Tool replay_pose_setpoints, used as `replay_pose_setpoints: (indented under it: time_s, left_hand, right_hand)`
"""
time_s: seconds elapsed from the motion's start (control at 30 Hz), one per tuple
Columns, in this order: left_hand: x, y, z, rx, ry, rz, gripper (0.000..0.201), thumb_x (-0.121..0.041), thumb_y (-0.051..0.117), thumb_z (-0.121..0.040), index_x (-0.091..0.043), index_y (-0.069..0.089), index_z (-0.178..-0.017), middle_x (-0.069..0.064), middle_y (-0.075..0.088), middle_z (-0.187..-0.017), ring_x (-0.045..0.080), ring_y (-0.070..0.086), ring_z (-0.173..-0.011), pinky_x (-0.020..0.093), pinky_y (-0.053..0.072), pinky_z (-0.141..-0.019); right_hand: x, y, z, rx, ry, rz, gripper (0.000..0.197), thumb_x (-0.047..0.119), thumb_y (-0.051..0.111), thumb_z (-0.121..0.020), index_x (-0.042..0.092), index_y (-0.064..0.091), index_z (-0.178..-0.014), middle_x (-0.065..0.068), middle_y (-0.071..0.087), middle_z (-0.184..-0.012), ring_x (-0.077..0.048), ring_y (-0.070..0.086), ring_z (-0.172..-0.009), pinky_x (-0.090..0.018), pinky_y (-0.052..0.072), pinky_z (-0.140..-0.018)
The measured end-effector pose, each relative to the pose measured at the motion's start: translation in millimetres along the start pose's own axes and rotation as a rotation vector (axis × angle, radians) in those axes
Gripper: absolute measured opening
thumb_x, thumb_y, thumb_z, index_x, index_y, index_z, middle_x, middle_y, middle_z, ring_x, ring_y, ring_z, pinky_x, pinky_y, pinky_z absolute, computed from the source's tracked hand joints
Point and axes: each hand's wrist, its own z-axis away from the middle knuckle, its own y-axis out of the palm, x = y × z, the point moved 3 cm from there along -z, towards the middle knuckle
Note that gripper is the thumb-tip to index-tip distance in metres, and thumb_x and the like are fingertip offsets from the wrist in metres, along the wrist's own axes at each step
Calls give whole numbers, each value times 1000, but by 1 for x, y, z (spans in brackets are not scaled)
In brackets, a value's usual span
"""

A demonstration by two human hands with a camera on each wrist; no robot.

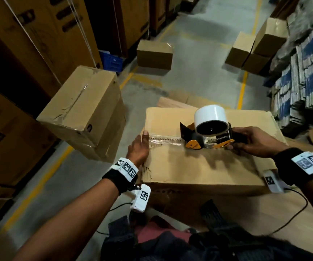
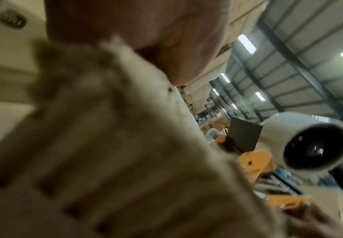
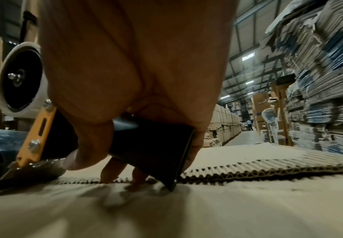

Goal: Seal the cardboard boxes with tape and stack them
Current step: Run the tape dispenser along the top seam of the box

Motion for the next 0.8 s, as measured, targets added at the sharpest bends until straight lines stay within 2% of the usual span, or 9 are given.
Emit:
replay_pose_setpoints:
  time_s: [0.07, 0.1, 0.17, 0.2, 0.27, 0.33, 0.47, 0.57, 0.8]
  left_hand:
    - [0, 1, 5, -132, 70, -304, 101, -86, 15, -92, -19, 13, -167, 19, 3, -173, 37, -4, -160, 55, 2, -128]
    - [-9, 2, 16, -203, 193, -452, 96, -82, 13, -95, -20, 4, -167, 17, -9, -173, 33, -14, -160, 52, -5, -127]
    - [-33, 14, 42, -188, 464, -664, 97, -82, 2, -94, -19, 1, -167, 14, -16, -172, 27, -19, -159, 49, -10, -128]
    - [-37, 26, 47, -118, 519, -739, 100, -83, -3, -91, -17, 2, -166, 13, -13, -173, 26, -18, -159, 50, -8, -129]
    - [-39, 45, 54, 16, 487, -852, 108, -84, -8, -87, -11, 1, -166, 12, -10, -174, 24, -14, -160, 50, -7, -129]
    - [-34, 53, 56, 45, 466, -944, 114, -89, -9, -85, -8, -3, -166, 11, -14, -173, 23, -16, -160, 53, -9, -128]
    - [-28, 45, 57, 43, 493, -1003, 120, -95, -7, -82, -10, -6, -165, 7, -20, -172, 20, -19, -159, 52, -8, -128]
    - [-26, 35, 49, 27, 500, -1037, 119, -96, -5, -82, -12, 0, -167, 5, -17, -173, 17, -18, -159, 50, -7, -128]
    - [-23, 28, 50, 27, 505, -1062, 120, -97, -4, -80, -15, 0, -167, 3, -17, -173, 15, -18, -159, 47, -6, -129]
  right_hand:
    - [-3, 1, 2, -1, 3, 66, 25, 15, 83, -84, 26, 75, -105, 3, 78, -88, -11, 70, -72, -31, 54, -73]
    - [-4, 2, 2, -12, 6, 109, 26, 15, 84, -84, 27, 75, -105, 6, 79, -89, -12, 71, -75, -33, 55, -75]
    - [-4, 2, 3, -23, 18, 133, 27, 20, 85, -84, 27, 74, -107, 6, 79, -89, -18, 73, -79, -38, 57, -76]
    - [-3, 2, 2, -16, 13, 139, 26, 23, 86, -83, 27, 73, -106, 6, 78, -87, -18, 73, -77, -38, 57, -75]
    - [-1, 4, 1, -35, -6, 205, 27, 31, 87, -82, 28, 72, -104, 8, 78, -83, -11, 72, -74, -35, 55, -72]
    - [2, 7, -2, -69, -26, 267, 30, 31, 86, -81, 28, 71, -107, 10, 78, -85, -3, 69, -75, -32, 56, -70]
    - [3, 16, -5, -87, -24, 319, 43, 29, 66, -80, 34, 66, -123, 5, 78, -97, -18, 71, -85, -46, 58, -74]
    - [6, 23, -5, -72, -11, 366, 42, 31, 58, -79, 36, 64, -121, 0, 76, -95, -25, 67, -82, -46, 56, -71]
    - [-9, 7, 4, -94, 17, 382, 45, 36, 55, -75, 41, 61, -119, 3, 75, -92, -24, 69, -80, -47, 57, -70]
